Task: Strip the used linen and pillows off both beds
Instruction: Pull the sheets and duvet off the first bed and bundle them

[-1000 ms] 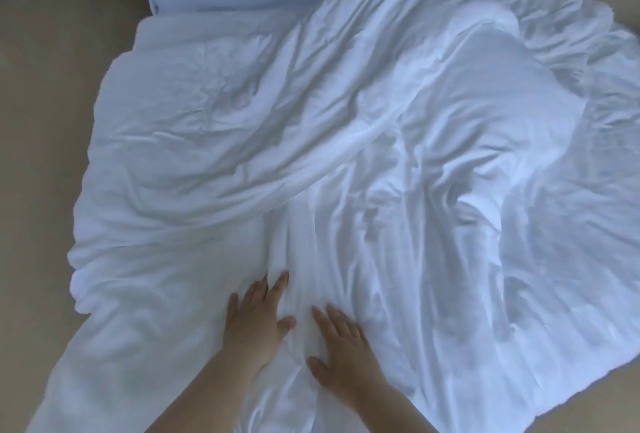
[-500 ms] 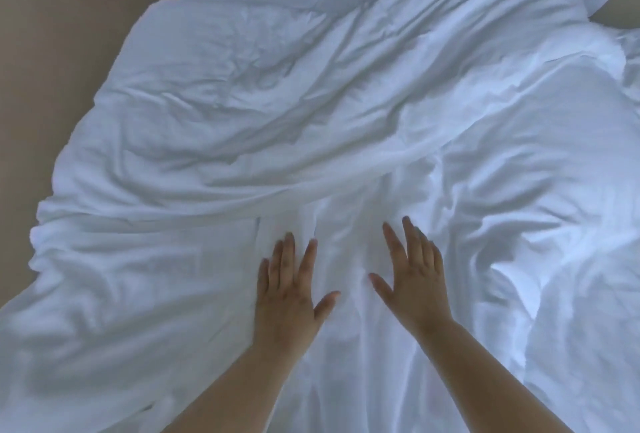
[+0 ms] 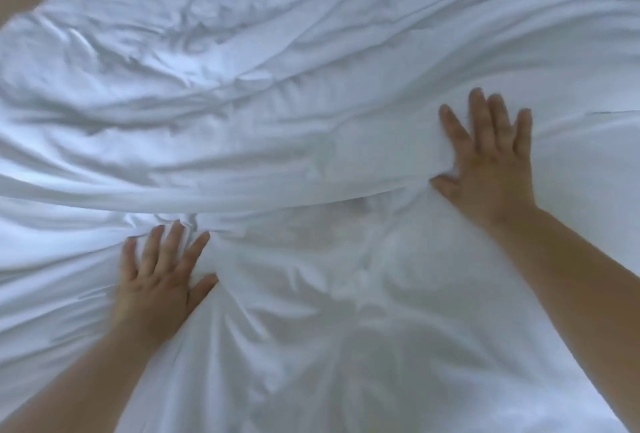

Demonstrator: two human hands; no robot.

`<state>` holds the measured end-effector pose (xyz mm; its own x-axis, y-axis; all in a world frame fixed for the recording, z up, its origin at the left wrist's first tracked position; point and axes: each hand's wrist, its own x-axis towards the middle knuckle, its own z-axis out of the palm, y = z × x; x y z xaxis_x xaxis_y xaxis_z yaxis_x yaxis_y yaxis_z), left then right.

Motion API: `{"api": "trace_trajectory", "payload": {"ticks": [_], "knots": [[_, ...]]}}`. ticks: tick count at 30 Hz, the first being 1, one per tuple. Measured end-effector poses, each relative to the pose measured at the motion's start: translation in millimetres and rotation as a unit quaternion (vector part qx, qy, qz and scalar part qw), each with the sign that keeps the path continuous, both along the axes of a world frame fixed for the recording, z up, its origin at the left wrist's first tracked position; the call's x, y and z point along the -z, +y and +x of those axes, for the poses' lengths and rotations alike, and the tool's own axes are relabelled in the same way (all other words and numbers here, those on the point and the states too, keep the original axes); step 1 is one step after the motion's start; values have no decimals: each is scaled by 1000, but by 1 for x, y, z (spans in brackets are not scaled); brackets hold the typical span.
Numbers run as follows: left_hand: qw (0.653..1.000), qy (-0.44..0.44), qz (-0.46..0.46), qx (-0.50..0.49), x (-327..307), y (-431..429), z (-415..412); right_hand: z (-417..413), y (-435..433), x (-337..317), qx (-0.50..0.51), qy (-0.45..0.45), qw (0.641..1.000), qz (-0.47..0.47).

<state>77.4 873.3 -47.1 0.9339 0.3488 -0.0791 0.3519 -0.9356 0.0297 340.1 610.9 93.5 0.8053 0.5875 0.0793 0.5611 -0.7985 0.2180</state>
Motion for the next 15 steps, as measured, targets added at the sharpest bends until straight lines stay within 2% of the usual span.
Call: {"api": "trace_trajectory", "payload": {"ticks": [3,5,7,11,15], "knots": [[1000,-13,9,3,2,0,1,24,9,6,-28,-10,999,-14],[999,-42,24,-8,6,3,3,35,3,7,-42,-60,997,15],[997,-64,31,-15,10,4,3,40,-9,3,-39,-74,996,30],[997,-61,34,-21,13,5,3,57,-47,-14,-71,-137,988,25],[999,-27,17,-20,5,3,2,55,-57,-6,-116,-146,982,34]]}}
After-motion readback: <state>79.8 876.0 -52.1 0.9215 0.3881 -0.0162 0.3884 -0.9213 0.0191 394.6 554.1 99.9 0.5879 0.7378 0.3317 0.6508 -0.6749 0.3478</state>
